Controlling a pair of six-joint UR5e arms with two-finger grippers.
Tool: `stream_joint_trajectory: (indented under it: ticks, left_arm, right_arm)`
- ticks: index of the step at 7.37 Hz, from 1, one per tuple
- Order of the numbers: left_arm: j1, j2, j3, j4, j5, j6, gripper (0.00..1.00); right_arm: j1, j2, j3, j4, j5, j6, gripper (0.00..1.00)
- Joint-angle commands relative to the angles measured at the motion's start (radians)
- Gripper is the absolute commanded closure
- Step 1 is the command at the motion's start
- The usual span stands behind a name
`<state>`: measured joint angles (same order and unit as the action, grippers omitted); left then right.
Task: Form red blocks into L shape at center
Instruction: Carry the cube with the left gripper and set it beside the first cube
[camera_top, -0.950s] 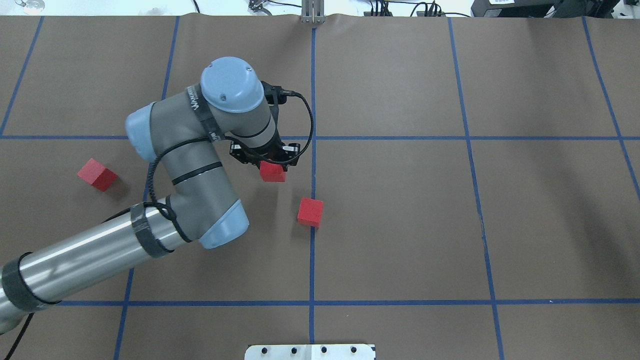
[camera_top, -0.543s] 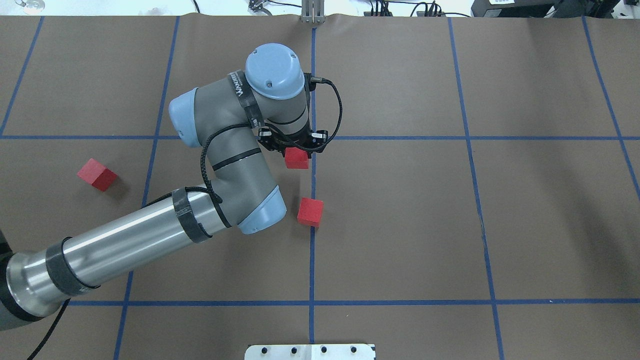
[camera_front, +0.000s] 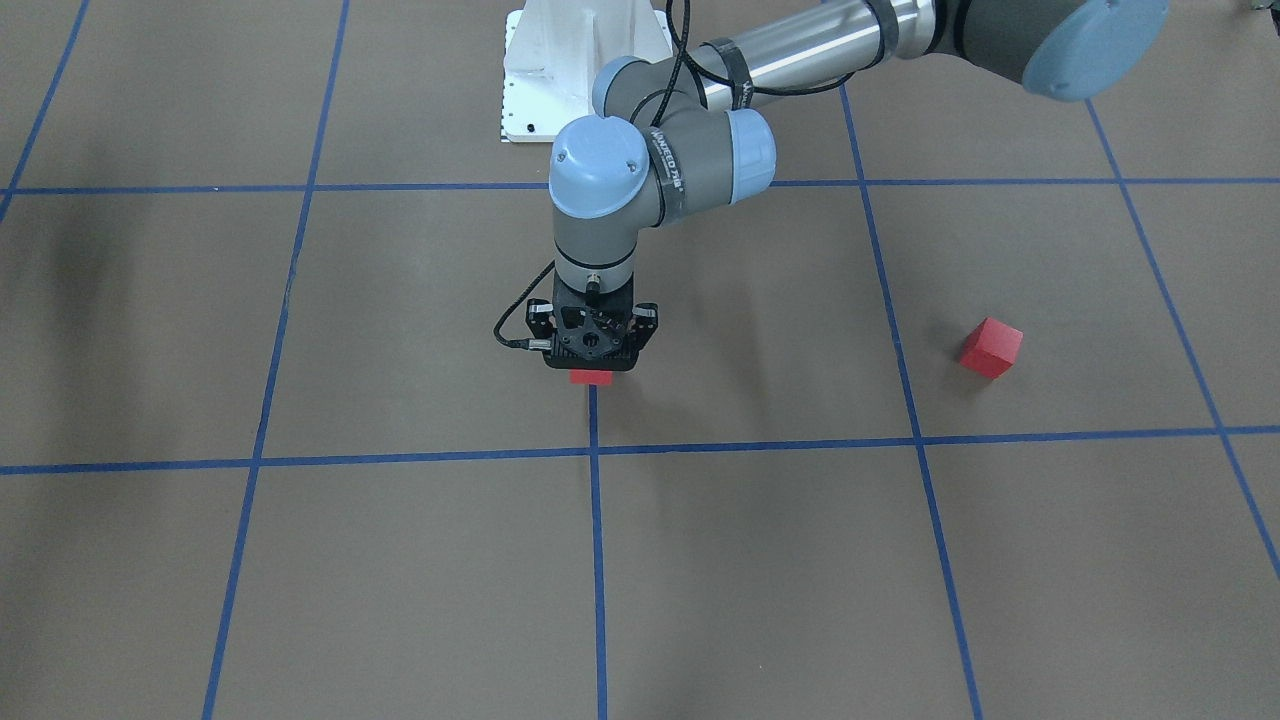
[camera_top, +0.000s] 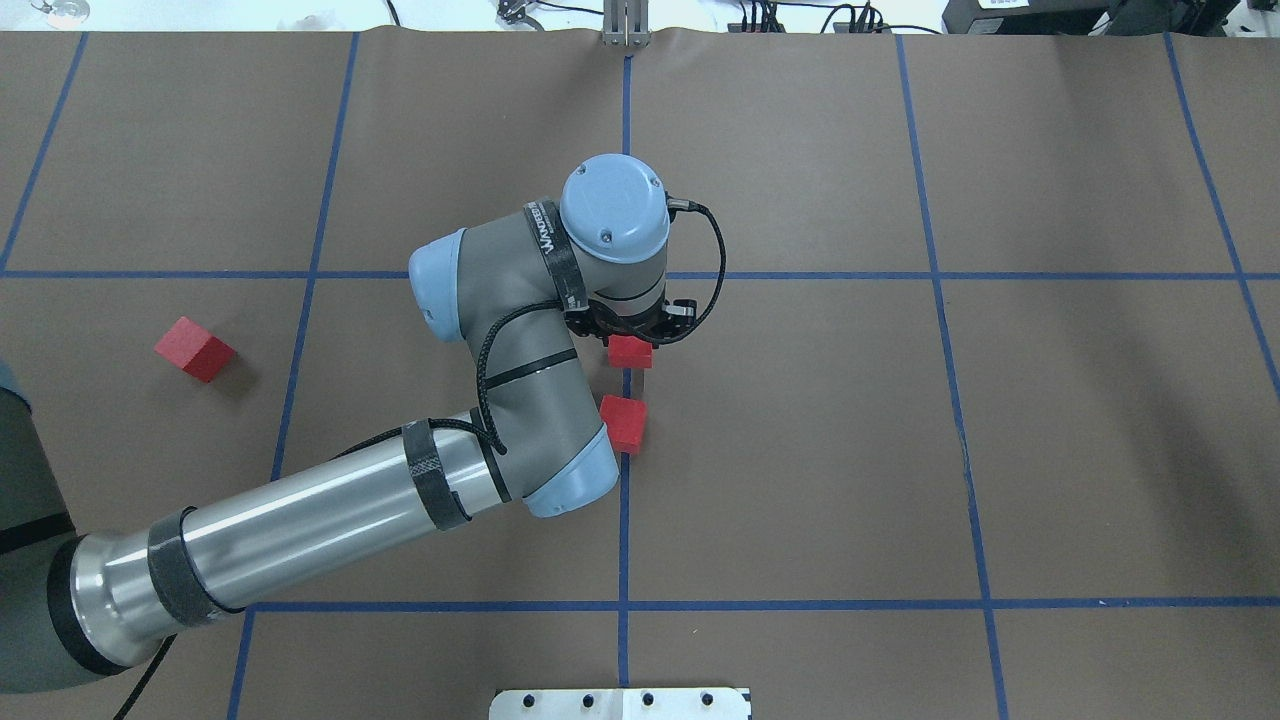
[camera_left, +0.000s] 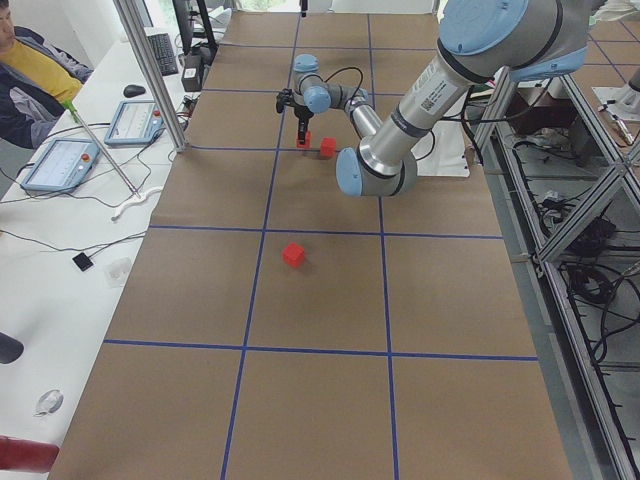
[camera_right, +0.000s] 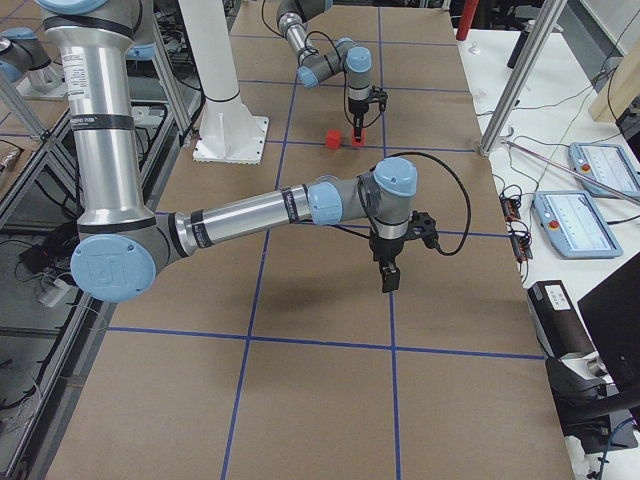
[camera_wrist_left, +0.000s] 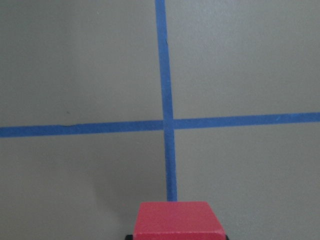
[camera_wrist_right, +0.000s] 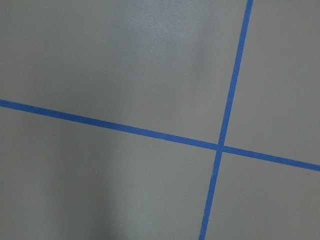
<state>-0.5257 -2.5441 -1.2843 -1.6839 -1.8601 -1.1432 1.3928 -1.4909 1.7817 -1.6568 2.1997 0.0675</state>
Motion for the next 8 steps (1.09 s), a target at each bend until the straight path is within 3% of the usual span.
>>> stream_joint_trajectory:
  ticks: [1,8]
  left_arm:
    - [0.018,0.005,-0.003,0.006,0.006,-0.003,1.0]
    - [0.032,0.007,-0.015,0.052,0.002,-0.006,1.0]
  right_arm:
    - [0.0,0.001,-0.002,0.0,0.0,0.0,0.0]
    - [-0.002,0.003,-0.005,0.0,0.0,0.002,0.0]
